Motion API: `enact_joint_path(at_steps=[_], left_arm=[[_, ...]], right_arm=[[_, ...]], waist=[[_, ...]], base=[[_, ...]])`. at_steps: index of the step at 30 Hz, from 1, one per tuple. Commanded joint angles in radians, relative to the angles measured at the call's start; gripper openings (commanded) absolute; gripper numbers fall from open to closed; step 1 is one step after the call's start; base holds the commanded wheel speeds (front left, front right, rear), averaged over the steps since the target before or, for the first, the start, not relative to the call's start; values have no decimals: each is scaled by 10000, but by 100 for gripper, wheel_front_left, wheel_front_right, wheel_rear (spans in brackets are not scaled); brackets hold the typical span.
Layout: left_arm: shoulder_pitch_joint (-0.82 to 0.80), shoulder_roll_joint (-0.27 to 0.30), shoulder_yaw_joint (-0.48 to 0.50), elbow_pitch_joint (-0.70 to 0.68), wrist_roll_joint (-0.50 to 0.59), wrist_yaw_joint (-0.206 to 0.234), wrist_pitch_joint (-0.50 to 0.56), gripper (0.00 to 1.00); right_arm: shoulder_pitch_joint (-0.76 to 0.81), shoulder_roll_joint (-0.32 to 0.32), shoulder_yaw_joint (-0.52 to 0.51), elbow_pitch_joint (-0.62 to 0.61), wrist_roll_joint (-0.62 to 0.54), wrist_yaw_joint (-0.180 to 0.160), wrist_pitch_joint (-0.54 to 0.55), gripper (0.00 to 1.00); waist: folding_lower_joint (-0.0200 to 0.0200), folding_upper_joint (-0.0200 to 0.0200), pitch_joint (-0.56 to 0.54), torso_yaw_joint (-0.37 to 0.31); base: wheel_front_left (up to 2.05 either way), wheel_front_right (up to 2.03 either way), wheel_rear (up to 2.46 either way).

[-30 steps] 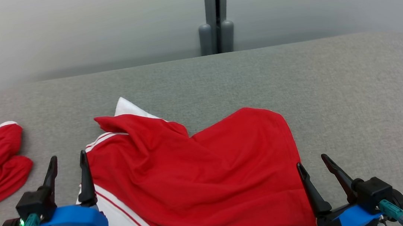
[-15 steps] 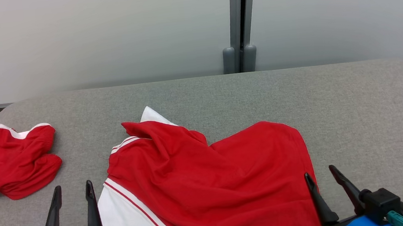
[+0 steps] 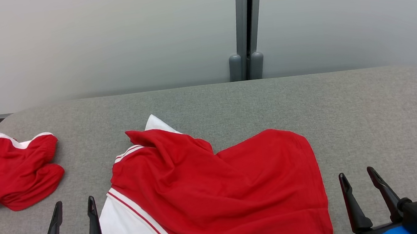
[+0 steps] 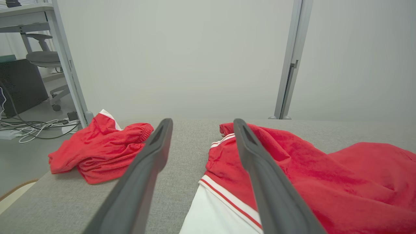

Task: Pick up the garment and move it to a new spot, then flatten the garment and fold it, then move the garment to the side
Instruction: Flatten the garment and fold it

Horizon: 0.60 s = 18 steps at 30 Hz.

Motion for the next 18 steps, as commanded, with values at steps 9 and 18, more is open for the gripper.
enact_joint_path(at_steps=[9,18], left_arm=[[-171,-4,173,190,246,-13,-47,100],[-195,33,168,297,269,-13,-47,100]], right_arm=[[188,22,102,-296,76,1,-6,100],[145,25,172,-149,122,1,-6,100]], waist=[[0,1,39,-104],[0,1,77,-133]], base=[[0,0,0],[0,0,0]])
